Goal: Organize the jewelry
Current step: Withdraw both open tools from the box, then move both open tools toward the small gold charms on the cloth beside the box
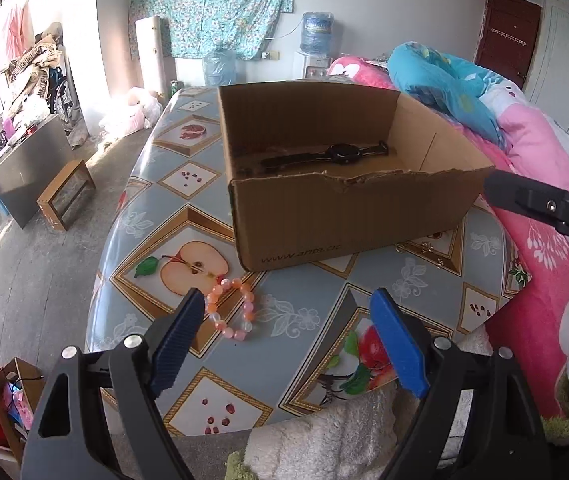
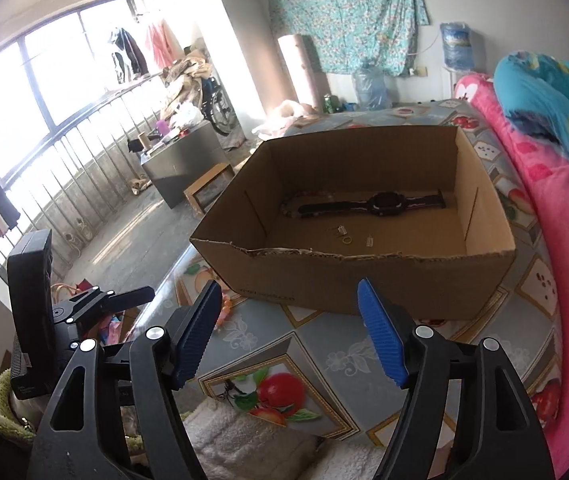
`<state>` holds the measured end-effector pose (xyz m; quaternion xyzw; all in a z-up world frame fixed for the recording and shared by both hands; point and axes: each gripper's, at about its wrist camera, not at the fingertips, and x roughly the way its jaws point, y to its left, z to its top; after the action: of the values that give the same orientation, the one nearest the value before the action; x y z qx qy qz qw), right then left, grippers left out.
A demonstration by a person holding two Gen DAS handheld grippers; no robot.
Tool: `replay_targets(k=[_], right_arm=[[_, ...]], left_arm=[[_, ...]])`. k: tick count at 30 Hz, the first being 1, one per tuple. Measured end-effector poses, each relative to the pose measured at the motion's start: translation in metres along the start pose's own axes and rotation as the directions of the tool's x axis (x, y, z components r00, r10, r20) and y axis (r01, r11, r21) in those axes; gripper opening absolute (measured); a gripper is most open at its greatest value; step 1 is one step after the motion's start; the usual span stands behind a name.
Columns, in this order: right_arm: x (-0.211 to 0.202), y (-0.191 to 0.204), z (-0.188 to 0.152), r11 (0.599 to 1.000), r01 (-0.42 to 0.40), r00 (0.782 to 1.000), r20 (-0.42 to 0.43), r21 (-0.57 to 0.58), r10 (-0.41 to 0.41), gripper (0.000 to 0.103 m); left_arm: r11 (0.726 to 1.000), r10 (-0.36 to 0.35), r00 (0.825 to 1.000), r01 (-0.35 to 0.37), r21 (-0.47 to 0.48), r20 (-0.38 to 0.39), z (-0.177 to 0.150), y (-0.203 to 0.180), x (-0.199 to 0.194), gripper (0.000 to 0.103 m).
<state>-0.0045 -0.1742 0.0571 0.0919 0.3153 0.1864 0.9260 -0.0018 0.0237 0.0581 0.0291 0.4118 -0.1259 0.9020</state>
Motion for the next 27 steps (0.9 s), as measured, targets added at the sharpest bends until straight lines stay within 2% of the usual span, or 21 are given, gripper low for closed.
replay_targets(k=[2,4,7,9,12,16,18,23,24,27], right_arm=[[-0.009,-0.014,-0.028,0.995,0.076,0.996,0.047,0.067,-0.080,0.068],[-0.012,-0.031,-0.056,0.975,0.147,0.987,0.039,0.166,-0.155,0.068],[-0.009,-0.059,-0.091,0.930,0.173,0.985,-0.039,0.324,-0.169,0.068],[-0.002,-0.069,-0.107,0.913,0.190,0.982,-0.087,0.362,-0.170,0.068],[0.014,-0.081,-0.116,0.902,0.203,0.978,-0.128,0.381,-0.166,0.065],[0.017,-0.075,-0.107,0.923,0.218,0.976,-0.075,0.317,-0.204,0.056],[0.015,-0.075,-0.106,0.929,0.219,0.975,-0.040,0.298,-0.217,0.055],[0.032,-0.083,-0.109,0.941,0.233,0.972,-0.038,0.245,-0.230,0.045],[0.032,-0.084,-0.109,0.943,0.233,0.972,-0.016,0.237,-0.236,0.043],[0.037,-0.085,-0.103,0.948,0.228,0.973,-0.005,0.220,-0.233,0.038]], left_arm=[[0.999,0.007,1.000,-0.008,0.045,0.030,-0.004,-0.015,0.010,0.083],[0.998,0.000,0.998,-0.004,0.070,0.064,-0.010,-0.029,0.017,0.083],[0.995,-0.063,0.996,0.058,0.081,0.059,-0.021,-0.045,0.028,0.083],[0.990,-0.116,0.993,0.114,0.087,0.023,-0.025,-0.054,0.039,0.083],[0.983,-0.127,0.992,0.126,0.136,-0.004,-0.025,-0.069,0.053,0.083],[0.978,-0.122,0.991,0.109,0.180,0.060,-0.014,-0.080,0.056,0.083],[0.978,-0.115,0.989,0.098,0.182,0.088,-0.006,-0.081,0.058,0.083],[0.978,-0.125,0.983,0.099,0.186,0.132,0.009,-0.084,0.066,0.071],[0.978,-0.120,0.984,0.094,0.189,0.131,0.012,-0.084,0.069,0.068],[0.981,-0.094,0.986,0.068,0.182,0.136,0.018,-0.084,0.076,0.066]])
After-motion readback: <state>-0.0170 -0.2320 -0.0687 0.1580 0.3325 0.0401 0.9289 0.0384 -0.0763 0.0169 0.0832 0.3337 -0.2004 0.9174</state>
